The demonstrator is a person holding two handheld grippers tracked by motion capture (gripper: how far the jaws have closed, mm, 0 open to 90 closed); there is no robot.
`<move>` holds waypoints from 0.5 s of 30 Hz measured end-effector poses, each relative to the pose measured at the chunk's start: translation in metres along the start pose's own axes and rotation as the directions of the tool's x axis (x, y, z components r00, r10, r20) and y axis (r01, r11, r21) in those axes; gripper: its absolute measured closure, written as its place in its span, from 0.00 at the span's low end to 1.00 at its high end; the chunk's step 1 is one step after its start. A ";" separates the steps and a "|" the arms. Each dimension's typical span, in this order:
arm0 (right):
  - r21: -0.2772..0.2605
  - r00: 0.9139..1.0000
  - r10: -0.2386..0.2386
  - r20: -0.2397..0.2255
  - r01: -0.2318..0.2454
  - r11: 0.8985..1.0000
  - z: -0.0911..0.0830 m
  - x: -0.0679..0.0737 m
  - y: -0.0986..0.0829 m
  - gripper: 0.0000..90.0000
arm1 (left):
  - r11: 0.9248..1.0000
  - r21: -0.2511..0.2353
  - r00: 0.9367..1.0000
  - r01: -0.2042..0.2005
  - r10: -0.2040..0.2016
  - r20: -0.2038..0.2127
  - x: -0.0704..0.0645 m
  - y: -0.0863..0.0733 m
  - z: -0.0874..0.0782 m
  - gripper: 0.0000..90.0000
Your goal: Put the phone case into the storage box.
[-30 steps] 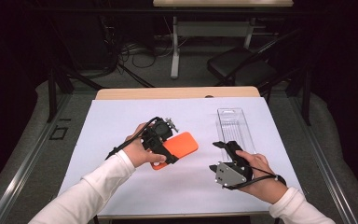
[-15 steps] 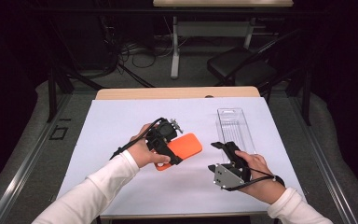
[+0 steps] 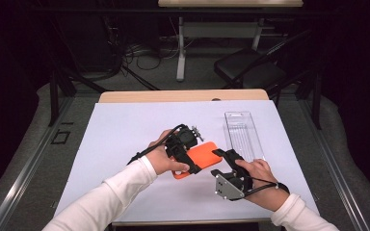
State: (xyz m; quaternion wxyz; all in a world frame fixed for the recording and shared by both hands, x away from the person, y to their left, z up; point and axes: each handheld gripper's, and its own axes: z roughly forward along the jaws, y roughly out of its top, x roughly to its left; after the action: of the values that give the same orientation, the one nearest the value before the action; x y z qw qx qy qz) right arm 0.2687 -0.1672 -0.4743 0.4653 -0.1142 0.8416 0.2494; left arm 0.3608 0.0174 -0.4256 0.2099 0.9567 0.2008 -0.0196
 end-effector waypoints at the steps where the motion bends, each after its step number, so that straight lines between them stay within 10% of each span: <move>1: 0.000 1.000 0.000 0.000 0.000 1.000 0.000 0.000 0.000 0.31 | 1.000 0.000 1.000 0.000 0.000 0.000 0.000 0.000 0.000 0.18; 15: 0.010 0.998 -0.059 0.024 0.058 0.998 0.005 0.002 0.000 0.36 | 1.000 0.018 1.000 0.004 -0.005 0.023 -0.004 0.006 0.002 0.18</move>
State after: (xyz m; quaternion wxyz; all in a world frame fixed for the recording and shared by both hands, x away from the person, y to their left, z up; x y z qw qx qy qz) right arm 0.2714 -0.1644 -0.4781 0.4831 -0.1336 0.8333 0.2330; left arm 0.3596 0.0105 -0.4246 0.2035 0.9578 0.2004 -0.0329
